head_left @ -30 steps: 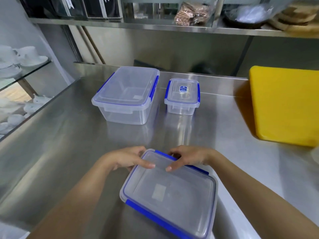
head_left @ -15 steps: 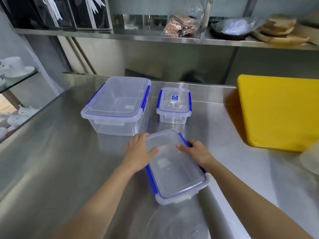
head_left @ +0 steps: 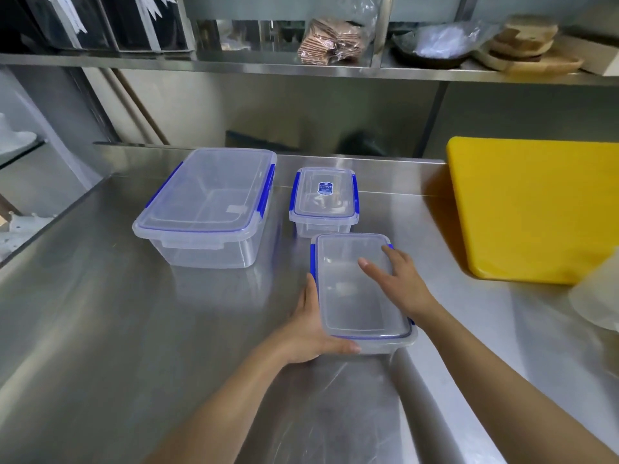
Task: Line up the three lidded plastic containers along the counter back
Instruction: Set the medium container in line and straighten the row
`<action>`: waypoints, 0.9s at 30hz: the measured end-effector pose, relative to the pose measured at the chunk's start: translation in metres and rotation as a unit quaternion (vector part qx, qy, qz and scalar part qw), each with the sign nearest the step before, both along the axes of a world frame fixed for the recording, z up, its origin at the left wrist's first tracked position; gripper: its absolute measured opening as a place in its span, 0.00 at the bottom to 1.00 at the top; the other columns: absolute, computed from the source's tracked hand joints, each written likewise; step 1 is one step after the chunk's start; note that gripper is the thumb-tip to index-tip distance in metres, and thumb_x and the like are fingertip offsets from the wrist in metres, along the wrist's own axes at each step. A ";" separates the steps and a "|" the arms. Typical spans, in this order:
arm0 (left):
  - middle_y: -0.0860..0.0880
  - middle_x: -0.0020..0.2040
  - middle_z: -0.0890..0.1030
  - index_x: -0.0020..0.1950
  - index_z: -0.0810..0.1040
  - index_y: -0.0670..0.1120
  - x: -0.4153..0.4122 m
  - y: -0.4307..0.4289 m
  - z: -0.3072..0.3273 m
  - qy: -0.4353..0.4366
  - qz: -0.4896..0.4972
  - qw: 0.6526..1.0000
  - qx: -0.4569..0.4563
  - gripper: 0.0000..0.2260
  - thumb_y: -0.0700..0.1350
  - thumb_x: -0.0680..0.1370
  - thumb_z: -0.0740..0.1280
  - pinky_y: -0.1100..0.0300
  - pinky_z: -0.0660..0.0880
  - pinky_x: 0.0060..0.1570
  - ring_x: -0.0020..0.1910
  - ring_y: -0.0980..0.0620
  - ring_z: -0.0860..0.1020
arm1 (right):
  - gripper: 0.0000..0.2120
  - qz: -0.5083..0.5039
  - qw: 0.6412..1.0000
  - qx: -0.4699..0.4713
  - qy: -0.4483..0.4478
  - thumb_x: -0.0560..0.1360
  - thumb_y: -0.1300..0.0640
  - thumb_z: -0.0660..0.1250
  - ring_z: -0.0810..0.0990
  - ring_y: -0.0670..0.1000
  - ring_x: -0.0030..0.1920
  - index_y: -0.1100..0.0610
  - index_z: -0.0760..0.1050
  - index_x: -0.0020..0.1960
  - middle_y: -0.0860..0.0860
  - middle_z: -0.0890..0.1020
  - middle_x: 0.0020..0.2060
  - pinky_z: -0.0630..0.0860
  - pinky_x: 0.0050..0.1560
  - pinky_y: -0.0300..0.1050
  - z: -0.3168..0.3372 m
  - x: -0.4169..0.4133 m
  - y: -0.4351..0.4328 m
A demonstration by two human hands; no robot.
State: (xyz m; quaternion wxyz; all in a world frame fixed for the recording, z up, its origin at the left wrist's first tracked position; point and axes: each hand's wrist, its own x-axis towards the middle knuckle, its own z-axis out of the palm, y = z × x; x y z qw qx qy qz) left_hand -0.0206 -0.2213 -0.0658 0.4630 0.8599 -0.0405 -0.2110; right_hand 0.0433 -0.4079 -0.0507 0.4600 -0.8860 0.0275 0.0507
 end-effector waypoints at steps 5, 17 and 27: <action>0.52 0.76 0.46 0.73 0.34 0.53 0.016 -0.041 0.000 -0.026 -0.015 0.999 0.029 0.65 0.64 0.52 0.76 0.46 0.58 0.72 0.75 0.51 0.50 | 0.37 -0.009 0.995 -0.095 0.001 0.70 0.37 0.65 0.64 0.57 0.70 0.55 0.61 0.71 0.55 0.62 0.72 0.64 0.67 0.54 0.010 -0.008 -0.037; 0.51 0.59 0.67 0.65 0.68 0.49 0.055 -0.088 0.000 -0.210 0.062 0.976 0.016 0.38 0.56 0.59 0.78 0.53 0.68 0.64 0.62 0.49 0.70 | 0.43 0.120 0.973 -0.195 0.026 0.68 0.42 0.71 0.50 0.53 0.75 0.45 0.50 0.75 0.50 0.46 0.76 0.55 0.73 0.49 0.004 -0.016 -0.112; 0.49 0.70 0.68 0.68 0.66 0.49 0.121 -0.103 0.000 -0.262 0.047 0.949 0.169 0.25 0.58 0.74 0.64 0.55 0.70 0.61 0.68 0.49 0.67 | 0.41 0.096 0.963 -0.251 0.022 0.70 0.37 0.64 0.49 0.56 0.75 0.45 0.46 0.75 0.52 0.44 0.77 0.52 0.72 0.51 -0.004 0.068 -0.112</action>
